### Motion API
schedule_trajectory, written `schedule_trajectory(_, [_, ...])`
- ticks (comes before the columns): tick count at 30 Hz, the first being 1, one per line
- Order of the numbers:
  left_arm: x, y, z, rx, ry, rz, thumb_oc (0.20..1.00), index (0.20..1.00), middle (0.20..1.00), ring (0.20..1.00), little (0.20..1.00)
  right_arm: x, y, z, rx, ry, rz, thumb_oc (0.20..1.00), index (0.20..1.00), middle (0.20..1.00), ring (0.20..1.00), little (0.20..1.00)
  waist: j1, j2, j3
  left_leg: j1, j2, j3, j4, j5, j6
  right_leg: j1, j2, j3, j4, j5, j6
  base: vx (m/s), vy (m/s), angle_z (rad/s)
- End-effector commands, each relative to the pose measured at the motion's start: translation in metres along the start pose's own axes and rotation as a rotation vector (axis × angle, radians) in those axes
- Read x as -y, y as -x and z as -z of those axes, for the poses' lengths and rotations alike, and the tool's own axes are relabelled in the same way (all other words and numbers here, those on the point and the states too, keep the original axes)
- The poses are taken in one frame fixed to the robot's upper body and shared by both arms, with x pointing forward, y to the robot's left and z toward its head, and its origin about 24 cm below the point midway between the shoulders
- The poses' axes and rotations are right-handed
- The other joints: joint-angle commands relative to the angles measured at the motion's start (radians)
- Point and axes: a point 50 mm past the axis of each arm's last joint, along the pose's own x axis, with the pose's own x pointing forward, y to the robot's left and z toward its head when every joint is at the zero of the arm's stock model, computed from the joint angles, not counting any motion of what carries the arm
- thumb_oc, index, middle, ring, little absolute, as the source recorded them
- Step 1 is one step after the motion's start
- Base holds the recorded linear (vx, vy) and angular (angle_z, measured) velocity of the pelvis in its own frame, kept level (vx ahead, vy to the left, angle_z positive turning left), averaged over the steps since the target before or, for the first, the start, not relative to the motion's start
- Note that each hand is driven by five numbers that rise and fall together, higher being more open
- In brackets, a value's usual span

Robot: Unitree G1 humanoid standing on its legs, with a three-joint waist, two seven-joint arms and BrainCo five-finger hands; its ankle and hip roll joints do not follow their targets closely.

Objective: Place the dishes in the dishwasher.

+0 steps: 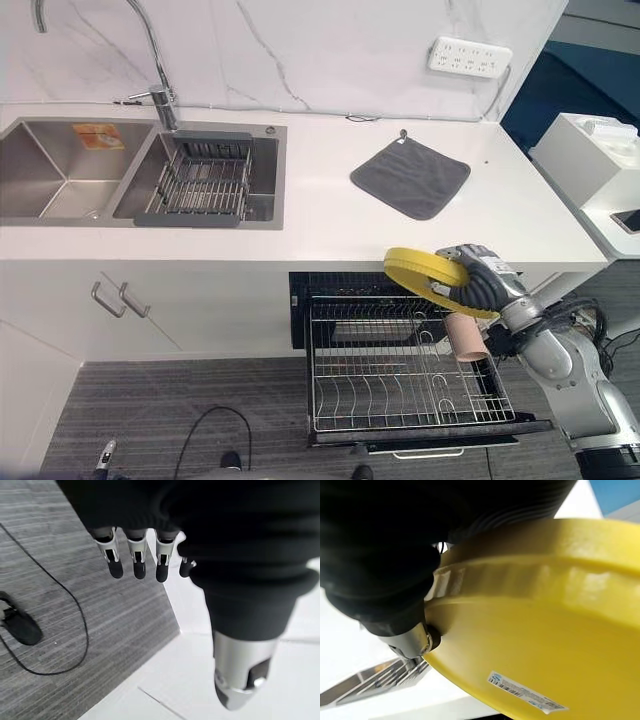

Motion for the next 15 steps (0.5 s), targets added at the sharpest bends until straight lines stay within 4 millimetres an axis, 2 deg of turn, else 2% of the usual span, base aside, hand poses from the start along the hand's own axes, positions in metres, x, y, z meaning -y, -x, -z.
schedule_trajectory(1, [0.016, -0.005, -0.028, 0.107, 0.021, 0.059, 1.000, 1.000, 1.000, 1.000, 1.000, 0.034, -0.009, -0.032, 0.204, 0.143, 0.060, 0.200, 0.200, 0.200, 0.200, 0.200, 0.020, 0.009, 0.000, 0.008, 0.104, 0.000, -0.002, 0.037, -0.038, 0.076, -0.083, -0.027, 0.002, -0.042, 0.084, 0.00, 0.000, 0.00])
schedule_trajectory(7, [0.008, -0.007, -0.027, 0.104, 0.039, 0.032, 1.000, 1.000, 1.000, 1.000, 1.000, 0.017, 0.002, -0.052, 0.326, 0.124, -0.098, 0.200, 0.200, 0.200, 0.200, 0.200, 0.003, 0.008, -0.003, 0.007, 0.099, 0.003, -0.002, 0.034, -0.038, 0.065, -0.087, -0.015, 0.002, -0.040, 0.088, 0.00, 0.000, 0.00])
schedule_trajectory(11, [0.015, -0.006, -0.031, 0.121, 0.035, 0.067, 1.000, 1.000, 1.000, 1.000, 1.000, -0.004, 0.006, -0.063, 0.451, 0.229, -0.164, 0.200, 0.200, 0.200, 0.200, 0.200, 0.003, 0.012, -0.002, 0.006, 0.099, 0.011, -0.002, 0.035, -0.038, 0.066, -0.089, -0.018, 0.002, -0.041, 0.089, 0.00, 0.000, 0.00])
schedule_trajectory(15, [0.025, -0.006, -0.037, 0.153, 0.015, 0.074, 1.000, 1.000, 1.000, 1.000, 1.000, -0.026, -0.002, -0.048, 0.442, 0.302, -0.108, 0.200, 0.200, 0.200, 0.200, 0.200, 0.024, 0.012, 0.002, 0.003, 0.100, 0.006, -0.002, 0.038, -0.039, 0.071, -0.089, -0.033, 0.002, -0.040, 0.091, 0.00, 0.000, 0.00])
